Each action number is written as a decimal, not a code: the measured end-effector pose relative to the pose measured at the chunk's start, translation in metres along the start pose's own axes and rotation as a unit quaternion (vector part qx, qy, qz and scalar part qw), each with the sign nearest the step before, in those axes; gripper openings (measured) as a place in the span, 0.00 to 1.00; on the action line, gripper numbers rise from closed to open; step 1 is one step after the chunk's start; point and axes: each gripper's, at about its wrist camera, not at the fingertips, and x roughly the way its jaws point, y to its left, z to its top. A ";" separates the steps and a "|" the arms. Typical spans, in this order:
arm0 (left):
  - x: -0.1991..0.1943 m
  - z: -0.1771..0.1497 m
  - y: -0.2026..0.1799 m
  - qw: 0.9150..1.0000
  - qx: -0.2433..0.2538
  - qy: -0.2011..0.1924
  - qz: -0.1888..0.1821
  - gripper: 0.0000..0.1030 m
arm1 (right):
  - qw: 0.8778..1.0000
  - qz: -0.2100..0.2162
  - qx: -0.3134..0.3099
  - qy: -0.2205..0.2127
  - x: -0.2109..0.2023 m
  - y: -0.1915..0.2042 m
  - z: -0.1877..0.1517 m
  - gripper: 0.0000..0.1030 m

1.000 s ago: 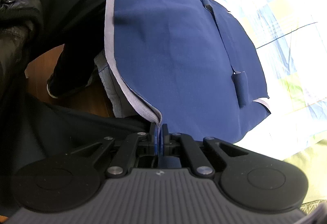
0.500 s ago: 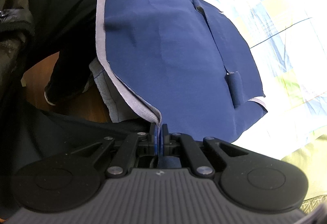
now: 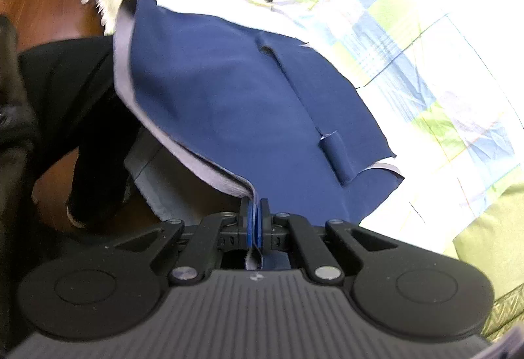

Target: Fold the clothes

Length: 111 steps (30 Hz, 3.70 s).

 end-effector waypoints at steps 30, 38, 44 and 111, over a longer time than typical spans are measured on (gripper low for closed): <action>0.043 -0.048 -0.104 0.927 0.288 -0.001 0.241 0.53 | 0.999 0.013 0.037 0.026 0.018 0.023 -0.021 0.01; -0.002 -0.022 -0.051 0.981 0.150 -0.042 0.118 0.02 | 0.999 -0.002 0.007 0.031 0.019 0.032 -0.019 0.01; -0.025 0.019 0.056 0.996 -0.003 -0.070 0.063 0.02 | 0.999 -0.018 0.038 -0.023 -0.026 -0.019 0.003 0.01; 0.143 0.022 0.182 0.993 -0.071 -0.033 0.093 0.49 | 0.930 0.041 0.343 -0.127 0.162 -0.208 0.030 0.41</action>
